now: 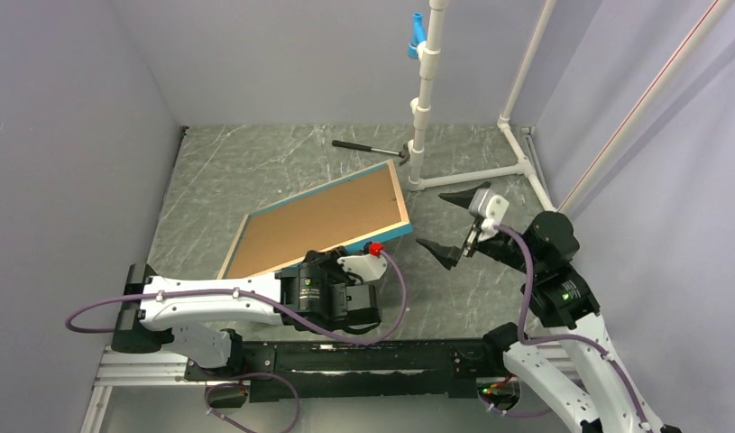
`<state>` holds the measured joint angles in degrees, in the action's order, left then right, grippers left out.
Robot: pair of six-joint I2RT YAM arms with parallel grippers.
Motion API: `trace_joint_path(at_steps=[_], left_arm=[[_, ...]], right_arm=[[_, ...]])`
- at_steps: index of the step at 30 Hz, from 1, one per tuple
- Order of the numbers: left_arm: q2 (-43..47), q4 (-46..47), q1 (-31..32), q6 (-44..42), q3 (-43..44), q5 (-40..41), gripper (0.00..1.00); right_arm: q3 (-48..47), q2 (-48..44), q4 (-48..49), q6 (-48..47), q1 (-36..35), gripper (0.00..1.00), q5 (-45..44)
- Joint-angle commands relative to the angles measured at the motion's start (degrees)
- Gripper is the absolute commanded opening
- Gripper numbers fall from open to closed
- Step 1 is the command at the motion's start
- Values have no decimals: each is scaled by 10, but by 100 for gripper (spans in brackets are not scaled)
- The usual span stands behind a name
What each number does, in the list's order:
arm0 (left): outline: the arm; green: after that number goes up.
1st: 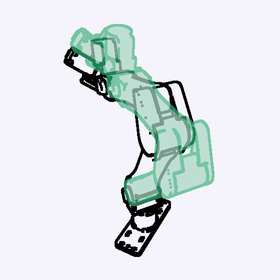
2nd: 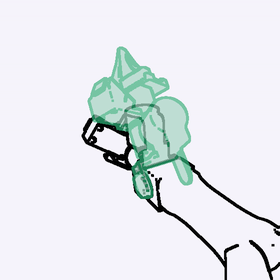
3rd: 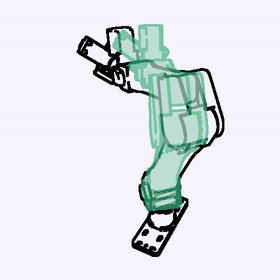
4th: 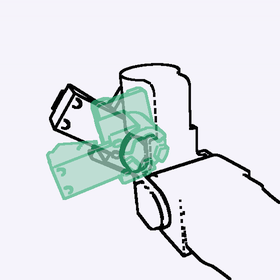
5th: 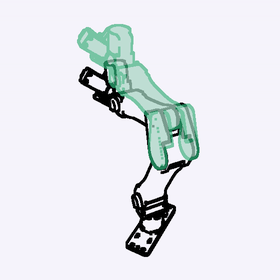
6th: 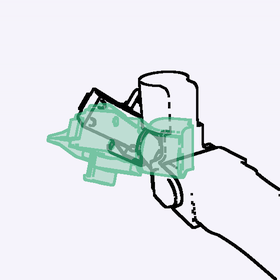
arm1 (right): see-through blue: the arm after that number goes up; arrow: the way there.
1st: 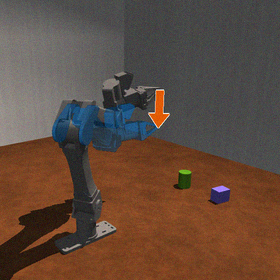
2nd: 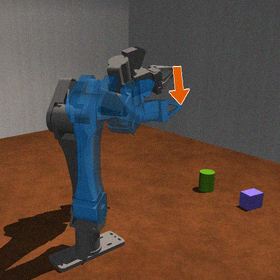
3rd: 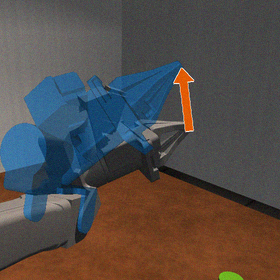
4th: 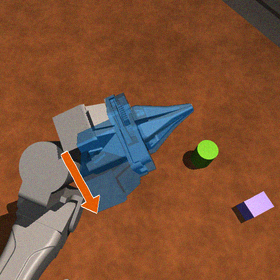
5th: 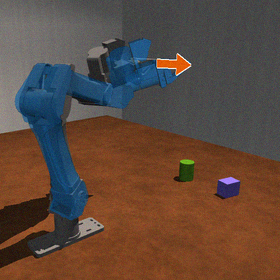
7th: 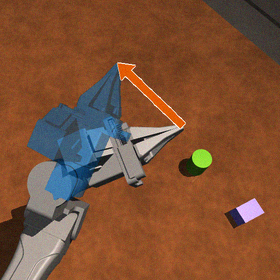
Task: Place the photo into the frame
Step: Turn over the photo frame at the center of the board.
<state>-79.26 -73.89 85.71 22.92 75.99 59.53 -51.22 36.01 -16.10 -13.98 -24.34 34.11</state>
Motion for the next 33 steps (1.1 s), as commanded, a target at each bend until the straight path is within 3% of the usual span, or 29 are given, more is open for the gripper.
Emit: trace_joint_path(at_steps=[1, 6, 14, 20, 27, 33], left_arm=[[40, 75, 2, 23, 2, -14, 0], [61, 100, 2, 2, -1, -30, 0], [68, 124, 2, -12, -4, -47, 0], [65, 120, 2, -7, 1, -44, 0], [81, 138, 2, -14, 0, -43, 0], [90, 147, 2, -22, 16, -30, 2]], right_arm=[[27, -16, 46, -146, 1, 99, 95], [12, 40, -44, -318, 1, 99, 166], [6, 108, 14, -338, -47, 95, 182], [1, 169, 22, -377, -95, 83, 141], [-13, 176, -12, -385, -99, 52, 106], [-40, 180, -48, -371, -99, 9, 115]])
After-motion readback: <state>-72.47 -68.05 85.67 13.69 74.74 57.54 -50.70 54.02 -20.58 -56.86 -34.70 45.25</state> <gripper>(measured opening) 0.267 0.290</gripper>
